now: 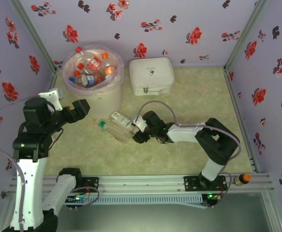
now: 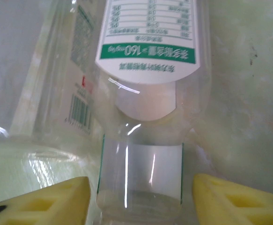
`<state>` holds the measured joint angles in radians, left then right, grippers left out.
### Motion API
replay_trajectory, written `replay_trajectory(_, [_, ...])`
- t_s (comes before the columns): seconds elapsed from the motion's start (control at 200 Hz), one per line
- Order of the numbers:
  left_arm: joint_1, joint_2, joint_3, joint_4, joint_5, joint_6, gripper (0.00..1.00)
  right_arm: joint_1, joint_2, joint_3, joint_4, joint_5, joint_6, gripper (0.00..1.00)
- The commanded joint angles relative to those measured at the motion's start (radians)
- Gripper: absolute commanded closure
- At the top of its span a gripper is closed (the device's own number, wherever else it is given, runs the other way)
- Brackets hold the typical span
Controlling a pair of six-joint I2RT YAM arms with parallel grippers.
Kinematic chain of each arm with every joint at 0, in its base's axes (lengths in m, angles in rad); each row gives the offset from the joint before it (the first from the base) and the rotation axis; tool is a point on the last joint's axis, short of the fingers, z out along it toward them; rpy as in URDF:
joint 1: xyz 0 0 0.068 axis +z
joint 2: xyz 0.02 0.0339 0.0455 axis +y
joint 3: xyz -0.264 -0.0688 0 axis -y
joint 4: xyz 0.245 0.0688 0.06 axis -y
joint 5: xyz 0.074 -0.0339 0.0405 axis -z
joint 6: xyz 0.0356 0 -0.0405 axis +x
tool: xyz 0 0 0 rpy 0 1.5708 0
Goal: Put the plastic bottles in the bin
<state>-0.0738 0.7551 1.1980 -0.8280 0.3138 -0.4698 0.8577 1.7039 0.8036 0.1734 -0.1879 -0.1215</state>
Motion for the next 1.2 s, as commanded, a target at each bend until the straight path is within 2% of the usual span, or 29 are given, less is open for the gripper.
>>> replay_trajectory(0.0, [-0.006, -0.01, 0.014, 0.005, -0.015, -0.027, 0.04, 0.007, 0.015, 0.031, 0.005, -0.009, 0.008, 0.49])
replay_trajectory(0.025, [-0.006, -0.012, 0.012, 0.011, -0.016, -0.03, 0.04, 0.006, 0.013, 0.033, 0.002, -0.008, 0.008, 0.5])
replay_trajectory(0.1, [-0.007, -0.013, 0.015, 0.021, -0.018, -0.041, 0.04, 0.006, -0.001, 0.029, -0.008, -0.009, 0.008, 0.66])
replay_trajectory(0.165, [-0.006, -0.014, 0.014, 0.032, -0.017, -0.057, 0.04, 0.007, -0.024, 0.022, -0.019, -0.008, -0.001, 0.75])
replay_trajectory(0.34, [-0.01, -0.031, -0.014, 0.103, 0.015, -0.134, 0.06, 0.004, -0.127, 0.005, -0.092, 0.005, -0.026, 0.78])
replay_trajectory(0.615, [-0.064, -0.034, -0.101, 0.315, 0.059, -0.294, 0.06, -0.012, -0.447, -0.077, -0.199, 0.052, -0.018, 0.79])
replay_trajectory(0.705, [-0.131, -0.028, -0.144, 0.415, 0.039, -0.34, 0.05, -0.016, -0.565, -0.073, -0.242, 0.046, -0.013, 0.79])
replay_trajectory(0.77, [-0.209, -0.023, -0.183, 0.505, -0.012, -0.37, 0.05, -0.017, -0.638, -0.064, -0.244, 0.074, 0.028, 0.82])
replay_trajectory(0.835, [-0.293, -0.003, -0.208, 0.572, -0.067, -0.382, 0.06, -0.017, -0.678, -0.041, -0.24, 0.047, 0.051, 0.82])
replay_trajectory(0.96, [-0.464, 0.061, -0.227, 0.702, -0.135, -0.392, 0.07, -0.015, -0.694, 0.001, -0.191, 0.041, 0.085, 0.82])
replay_trajectory(1.07, [-0.609, 0.131, -0.188, 0.743, -0.202, -0.348, 0.07, -0.014, -0.668, 0.04, -0.16, 0.034, 0.085, 0.82])
replay_trajectory(1.195, [-0.686, 0.207, -0.138, 0.736, -0.254, -0.309, 0.07, -0.01, -0.646, 0.055, -0.106, 0.012, 0.101, 0.82])
